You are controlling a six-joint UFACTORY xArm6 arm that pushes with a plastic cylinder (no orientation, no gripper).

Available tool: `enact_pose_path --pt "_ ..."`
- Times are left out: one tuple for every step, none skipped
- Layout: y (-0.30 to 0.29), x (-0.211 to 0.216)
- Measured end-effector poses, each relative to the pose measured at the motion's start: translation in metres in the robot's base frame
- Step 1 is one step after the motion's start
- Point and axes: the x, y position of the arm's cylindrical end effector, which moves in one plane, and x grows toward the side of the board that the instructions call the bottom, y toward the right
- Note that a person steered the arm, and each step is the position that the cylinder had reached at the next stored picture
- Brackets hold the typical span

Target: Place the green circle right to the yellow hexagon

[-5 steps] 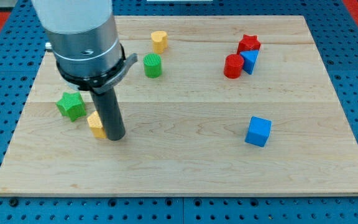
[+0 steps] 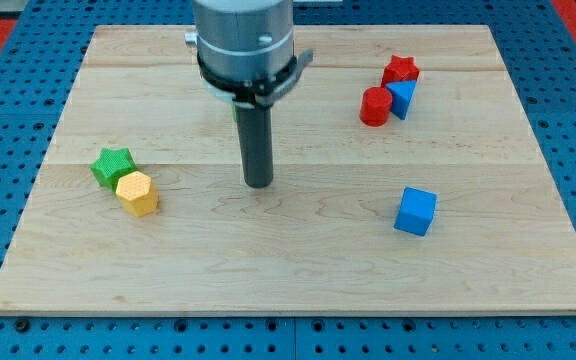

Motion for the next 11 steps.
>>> enact_pose_path --pt "-0.057 -0.027" --pt "-0.103 -0.069" --pt "-0.095 -0.128" --pt "-0.03 -0.151" --pt "-0.012 -0.129" --pt "-0.012 -0.099" --pt "0.012 -0.075" --pt "0.049 -0.069" --pt "0.045 -0.063" --pt "0.012 -0.062" --pt "0.009 -0.054"
